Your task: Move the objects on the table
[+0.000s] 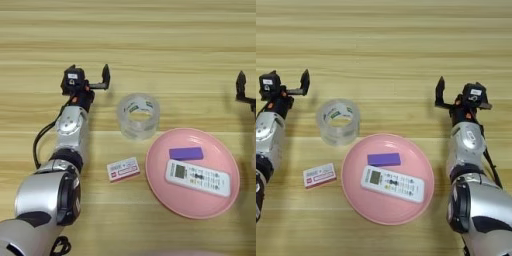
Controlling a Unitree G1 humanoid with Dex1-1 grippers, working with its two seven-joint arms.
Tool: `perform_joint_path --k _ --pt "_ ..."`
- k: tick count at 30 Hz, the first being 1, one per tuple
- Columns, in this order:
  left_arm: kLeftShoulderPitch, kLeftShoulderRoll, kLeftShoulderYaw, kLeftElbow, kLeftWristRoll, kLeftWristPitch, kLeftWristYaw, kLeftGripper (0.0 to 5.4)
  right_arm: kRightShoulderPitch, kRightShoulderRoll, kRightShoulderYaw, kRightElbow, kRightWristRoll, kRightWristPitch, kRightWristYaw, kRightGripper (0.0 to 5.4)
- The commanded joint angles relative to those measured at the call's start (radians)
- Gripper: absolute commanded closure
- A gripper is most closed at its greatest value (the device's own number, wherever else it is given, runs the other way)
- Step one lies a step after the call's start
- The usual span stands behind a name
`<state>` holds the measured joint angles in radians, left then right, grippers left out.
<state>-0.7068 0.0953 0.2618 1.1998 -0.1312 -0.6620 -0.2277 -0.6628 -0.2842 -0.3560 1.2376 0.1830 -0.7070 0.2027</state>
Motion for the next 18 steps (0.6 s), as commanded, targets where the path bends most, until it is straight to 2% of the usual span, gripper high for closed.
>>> perform_joint_path --k 1,18 --pt "-0.003 0.001 0.001 0.006 -0.002 0.003 0.0 0.03 -0.018 -0.009 -0.002 0.01 -0.001 0.012 0.008 0.0" --pt "-0.003 -0.001 0.002 0.003 -0.005 0.002 -0.006 0.03 -0.016 -0.005 -0.011 0.005 0.012 -0.002 0.045 0.0"
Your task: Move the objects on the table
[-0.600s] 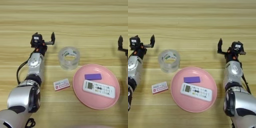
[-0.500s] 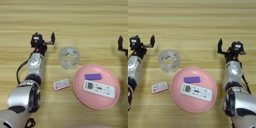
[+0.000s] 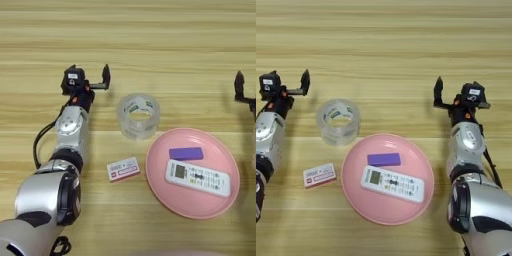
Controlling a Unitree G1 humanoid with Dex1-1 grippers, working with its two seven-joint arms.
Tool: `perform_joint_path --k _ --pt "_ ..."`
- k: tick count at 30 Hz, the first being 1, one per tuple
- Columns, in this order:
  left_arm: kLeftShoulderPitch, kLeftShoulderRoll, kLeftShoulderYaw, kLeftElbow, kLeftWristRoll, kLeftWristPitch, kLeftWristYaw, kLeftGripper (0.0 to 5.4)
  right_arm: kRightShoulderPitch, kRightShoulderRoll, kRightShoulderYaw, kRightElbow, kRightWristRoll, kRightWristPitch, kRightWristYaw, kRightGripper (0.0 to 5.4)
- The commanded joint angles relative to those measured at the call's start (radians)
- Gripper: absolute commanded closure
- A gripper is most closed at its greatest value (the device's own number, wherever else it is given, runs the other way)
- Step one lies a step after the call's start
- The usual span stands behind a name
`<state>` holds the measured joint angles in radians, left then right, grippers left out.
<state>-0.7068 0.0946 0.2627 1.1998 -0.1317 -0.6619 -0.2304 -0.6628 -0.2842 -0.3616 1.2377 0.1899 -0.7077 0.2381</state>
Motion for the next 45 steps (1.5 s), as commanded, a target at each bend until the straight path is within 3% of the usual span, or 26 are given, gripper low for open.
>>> perform_joint_path --k 1,9,15,24,28,35,39,45 --pt "-0.003 0.0 0.001 0.003 -0.005 0.001 -0.003 0.03 -0.015 -0.005 -0.007 0.005 0.006 -0.002 0.012 0.0" --pt "-0.002 0.0 -0.001 0.002 -0.002 0.001 -0.002 0.03 -0.014 -0.004 -0.011 0.003 0.01 -0.003 0.024 0.0" --pt "-0.001 0.01 -0.024 0.015 0.031 0.022 0.039 0.03 -0.014 -0.003 -0.011 0.002 0.01 -0.004 0.028 0.0" --pt "0.004 0.041 -0.153 0.065 0.187 0.17 0.18 0.03 -0.013 -0.001 -0.01 0.001 0.009 -0.007 0.032 0.0" --pt "0.011 0.064 -0.266 0.079 0.323 0.228 0.284 0.03 -0.012 0.002 -0.009 -0.001 0.009 -0.01 0.032 0.0" --pt "0.02 0.06 -0.335 0.082 0.386 0.24 0.286 0.03 -0.012 0.003 -0.009 -0.002 0.009 -0.012 0.033 0.0" --pt "0.03 0.042 -0.351 0.074 0.381 0.206 0.224 0.03 -0.012 0.004 -0.009 -0.002 0.009 -0.012 0.032 0.0" --pt "0.051 -0.006 -0.316 0.052 0.289 0.145 0.019 0.03 -0.013 0.007 -0.007 -0.002 0.007 -0.013 0.029 0.0"
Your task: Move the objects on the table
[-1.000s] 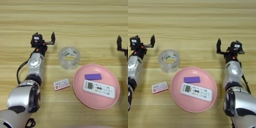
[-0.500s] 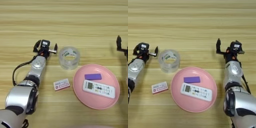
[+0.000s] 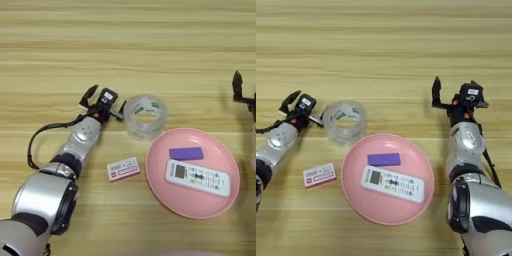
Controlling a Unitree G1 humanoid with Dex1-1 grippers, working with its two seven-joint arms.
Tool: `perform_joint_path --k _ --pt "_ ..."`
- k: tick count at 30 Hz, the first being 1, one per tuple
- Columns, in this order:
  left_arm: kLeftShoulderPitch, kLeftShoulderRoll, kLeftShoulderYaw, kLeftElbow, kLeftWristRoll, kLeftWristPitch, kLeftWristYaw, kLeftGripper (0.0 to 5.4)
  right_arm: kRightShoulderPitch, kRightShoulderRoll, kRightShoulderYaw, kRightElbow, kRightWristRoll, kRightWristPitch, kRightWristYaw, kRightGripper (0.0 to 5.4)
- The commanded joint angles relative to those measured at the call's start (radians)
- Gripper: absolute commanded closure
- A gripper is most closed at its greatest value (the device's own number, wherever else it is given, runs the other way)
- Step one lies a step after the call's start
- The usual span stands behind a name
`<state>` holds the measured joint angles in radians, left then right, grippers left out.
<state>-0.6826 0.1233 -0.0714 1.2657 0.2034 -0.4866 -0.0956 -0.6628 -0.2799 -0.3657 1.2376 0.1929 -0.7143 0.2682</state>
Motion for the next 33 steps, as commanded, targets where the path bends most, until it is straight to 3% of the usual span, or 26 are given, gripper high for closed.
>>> perform_joint_path --k 1,12,19,21,24,29,33 --pt "0.029 -0.038 0.021 -0.018 -0.057 -0.04 -0.139 0.03 -0.013 0.003 -0.002 -0.002 0.003 -0.007 -0.001 0.0" --pt "0.043 -0.047 0.043 -0.043 -0.101 -0.096 -0.23 0.03 -0.012 0.005 -0.001 -0.002 0.002 -0.009 -0.002 0.0" --pt "0.036 -0.042 0.069 -0.049 -0.114 -0.107 -0.197 0.03 -0.012 0.005 -0.001 -0.003 0.003 -0.01 0.0 0.0" --pt "0.028 -0.039 0.102 -0.059 -0.14 -0.137 -0.178 0.03 -0.012 0.005 -0.001 -0.003 0.003 -0.01 0.0 0.0" --pt "0.02 -0.045 0.171 -0.09 -0.224 -0.194 -0.204 0.03 -0.012 0.004 -0.001 -0.003 0.004 -0.01 0.001 0.0" --pt "0.016 -0.05 0.234 -0.113 -0.305 -0.244 -0.233 0.03 -0.012 0.003 -0.002 -0.002 0.006 -0.01 0.005 0.0" --pt "0.011 -0.048 0.265 -0.115 -0.332 -0.265 -0.221 0.03 -0.008 0.0 -0.003 -0.005 0.008 -0.02 0.022 0.0"
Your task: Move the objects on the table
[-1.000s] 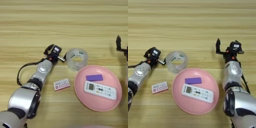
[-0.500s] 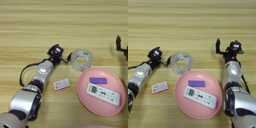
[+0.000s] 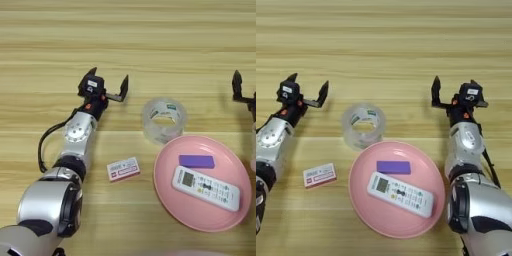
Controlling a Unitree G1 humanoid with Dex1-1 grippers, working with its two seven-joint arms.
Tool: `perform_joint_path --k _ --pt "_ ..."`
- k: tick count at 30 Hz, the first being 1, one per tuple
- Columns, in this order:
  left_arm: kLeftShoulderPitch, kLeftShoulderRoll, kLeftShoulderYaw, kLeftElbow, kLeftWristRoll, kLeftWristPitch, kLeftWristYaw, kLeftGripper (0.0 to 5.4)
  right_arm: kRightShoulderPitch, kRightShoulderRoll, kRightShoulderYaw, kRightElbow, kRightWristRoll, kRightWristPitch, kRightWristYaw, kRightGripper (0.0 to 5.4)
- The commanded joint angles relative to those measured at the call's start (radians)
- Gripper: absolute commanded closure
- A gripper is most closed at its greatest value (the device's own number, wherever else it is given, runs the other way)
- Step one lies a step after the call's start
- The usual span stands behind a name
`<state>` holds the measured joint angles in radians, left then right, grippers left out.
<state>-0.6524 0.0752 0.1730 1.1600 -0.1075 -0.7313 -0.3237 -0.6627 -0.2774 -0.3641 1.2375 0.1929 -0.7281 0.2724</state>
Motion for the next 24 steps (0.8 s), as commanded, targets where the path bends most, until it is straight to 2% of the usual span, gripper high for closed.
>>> perform_joint_path --k 1,5,10,15,17,18,20,24 --pt "-0.021 0.0 0.026 -0.01 -0.025 -0.027 0.01 0.03 -0.008 -0.002 -0.008 -0.006 0.013 -0.008 0.025 0.0" --pt "-0.023 -0.006 0.046 -0.021 -0.045 -0.058 0.01 0.03 -0.006 -0.004 -0.026 -0.011 0.038 -0.019 0.063 0.0" --pt "-0.021 -0.011 0.061 -0.03 -0.053 -0.088 0.018 0.03 -0.005 -0.004 -0.067 -0.026 0.101 -0.03 0.152 0.0" --pt "-0.02 -0.01 0.062 -0.031 -0.053 -0.102 0.033 0.03 0.003 -0.003 -0.066 -0.05 0.125 -0.036 0.254 0.0" --pt "-0.021 -0.01 0.063 -0.029 -0.055 -0.097 0.036 0.03 0.012 -0.008 -0.054 -0.075 0.132 -0.039 0.326 0.0" --pt "-0.021 -0.009 0.062 -0.03 -0.055 -0.098 0.038 0.03 0.024 -0.015 -0.043 -0.102 0.139 -0.039 0.392 0.0" --pt "-0.02 -0.009 0.062 -0.031 -0.054 -0.1 0.041 0.03 0.056 -0.039 -0.012 -0.159 0.141 -0.039 0.513 0.0" --pt "-0.018 -0.01 0.063 -0.036 -0.056 -0.107 0.046 0.03 0.132 -0.099 0.043 -0.236 0.129 -0.025 0.679 0.0"
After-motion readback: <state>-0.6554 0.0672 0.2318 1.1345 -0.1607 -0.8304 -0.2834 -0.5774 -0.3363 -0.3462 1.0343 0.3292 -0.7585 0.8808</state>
